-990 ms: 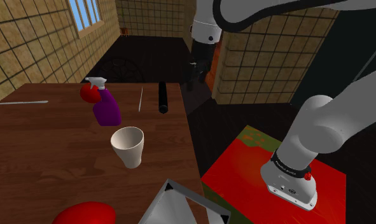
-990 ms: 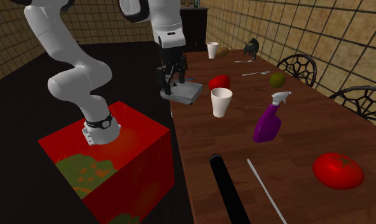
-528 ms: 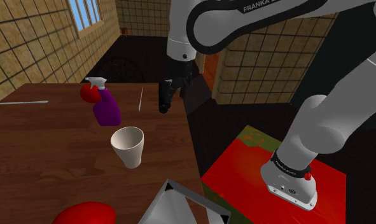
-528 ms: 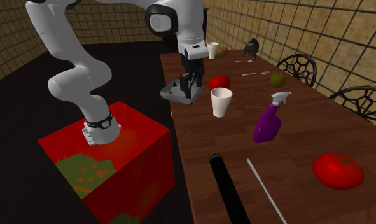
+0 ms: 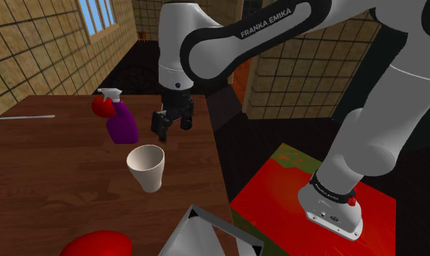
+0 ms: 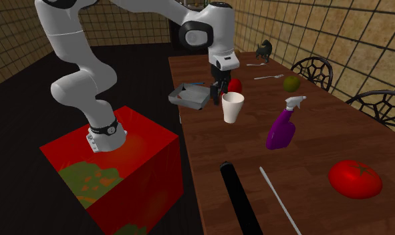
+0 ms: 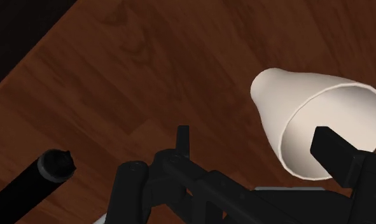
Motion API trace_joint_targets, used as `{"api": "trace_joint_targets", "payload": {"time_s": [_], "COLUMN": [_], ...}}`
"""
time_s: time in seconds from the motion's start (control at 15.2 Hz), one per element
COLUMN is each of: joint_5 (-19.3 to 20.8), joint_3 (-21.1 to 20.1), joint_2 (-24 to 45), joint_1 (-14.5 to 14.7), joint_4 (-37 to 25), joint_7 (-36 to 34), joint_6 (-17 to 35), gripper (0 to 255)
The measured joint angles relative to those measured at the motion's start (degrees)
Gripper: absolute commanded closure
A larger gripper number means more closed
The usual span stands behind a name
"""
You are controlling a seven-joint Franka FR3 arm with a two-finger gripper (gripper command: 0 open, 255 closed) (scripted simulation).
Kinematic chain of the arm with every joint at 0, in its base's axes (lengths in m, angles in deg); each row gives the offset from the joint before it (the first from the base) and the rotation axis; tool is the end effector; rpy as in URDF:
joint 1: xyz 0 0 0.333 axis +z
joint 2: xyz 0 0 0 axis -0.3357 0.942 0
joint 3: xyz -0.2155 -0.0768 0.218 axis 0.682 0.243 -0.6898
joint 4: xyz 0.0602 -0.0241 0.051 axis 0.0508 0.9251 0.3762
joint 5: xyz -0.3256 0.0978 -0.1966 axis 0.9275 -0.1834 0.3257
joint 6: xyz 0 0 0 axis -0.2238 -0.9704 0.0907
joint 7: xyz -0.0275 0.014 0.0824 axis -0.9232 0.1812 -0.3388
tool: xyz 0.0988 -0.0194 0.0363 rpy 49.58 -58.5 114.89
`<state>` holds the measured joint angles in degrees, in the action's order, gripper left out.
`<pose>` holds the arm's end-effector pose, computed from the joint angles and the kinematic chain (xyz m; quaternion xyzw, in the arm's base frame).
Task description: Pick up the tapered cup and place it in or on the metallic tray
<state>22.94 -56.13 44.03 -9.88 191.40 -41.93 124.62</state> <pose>0.4419 0.3106 0.4285 -0.9955 -0.0770 -0.0205 0.0515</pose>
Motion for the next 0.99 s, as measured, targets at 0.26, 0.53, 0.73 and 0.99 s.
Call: {"api": "trace_joint_targets", "payload": {"time_s": [0.26, 0.53, 0.73, 0.99], "joint_5": [3.4, 4.7, 5.5, 5.7], "joint_3": [-1.4, -1.5, -1.4, -1.4], "joint_2": [7.7, 10.3, 11.8, 12.2], "joint_1": [1.6, 2.2, 2.5, 2.6], "joint_4": [-5.3, -4.9, -4.3, -4.2], "joint_7": [-4.4, -5.7, -6.3, -6.5], "joint_6": [2.2, 5.0, 7.0, 7.5], "gripper": [0, 0, 0, 0]}}
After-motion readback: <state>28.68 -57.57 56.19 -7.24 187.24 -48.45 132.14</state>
